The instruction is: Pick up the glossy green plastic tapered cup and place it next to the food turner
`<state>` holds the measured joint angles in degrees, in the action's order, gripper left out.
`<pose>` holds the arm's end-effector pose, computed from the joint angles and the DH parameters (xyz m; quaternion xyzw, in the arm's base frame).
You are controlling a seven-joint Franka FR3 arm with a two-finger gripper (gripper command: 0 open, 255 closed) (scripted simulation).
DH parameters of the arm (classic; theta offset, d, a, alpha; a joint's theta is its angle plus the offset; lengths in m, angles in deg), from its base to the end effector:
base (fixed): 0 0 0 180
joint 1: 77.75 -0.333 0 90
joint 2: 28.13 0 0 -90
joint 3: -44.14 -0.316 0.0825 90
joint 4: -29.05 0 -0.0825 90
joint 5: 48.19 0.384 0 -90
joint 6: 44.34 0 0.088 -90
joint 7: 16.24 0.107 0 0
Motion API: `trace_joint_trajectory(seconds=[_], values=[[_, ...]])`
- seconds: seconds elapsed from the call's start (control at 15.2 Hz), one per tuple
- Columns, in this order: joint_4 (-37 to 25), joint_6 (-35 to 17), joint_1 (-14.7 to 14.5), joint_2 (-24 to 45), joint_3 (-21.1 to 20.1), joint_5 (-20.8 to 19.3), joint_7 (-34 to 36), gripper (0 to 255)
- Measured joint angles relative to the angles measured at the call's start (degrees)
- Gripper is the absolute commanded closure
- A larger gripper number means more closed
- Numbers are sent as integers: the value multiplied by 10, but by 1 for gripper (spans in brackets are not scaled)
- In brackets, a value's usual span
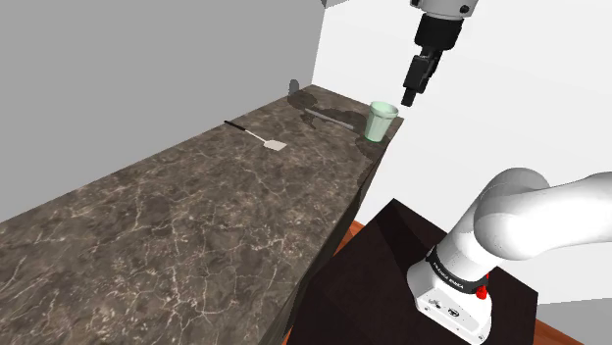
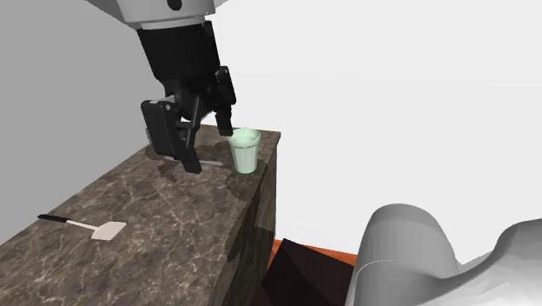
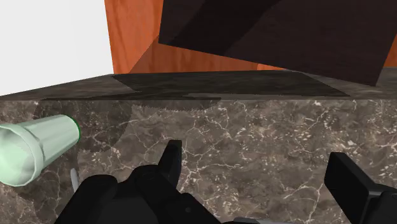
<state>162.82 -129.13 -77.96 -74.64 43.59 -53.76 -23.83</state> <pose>0.2905 -0.0063 0.6010 0.9961 0.0678 -0.0247 0.0505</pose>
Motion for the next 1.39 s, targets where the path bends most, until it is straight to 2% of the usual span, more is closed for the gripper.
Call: trace_joint_trajectory(seconds=[0.2,0.79,1.39], values=[[5,-17,5,13,8,-11,-7,0],[22,-147,38,121,65,-81,-49,0],[-30,-260,69,273,123,-133,-88,0]])
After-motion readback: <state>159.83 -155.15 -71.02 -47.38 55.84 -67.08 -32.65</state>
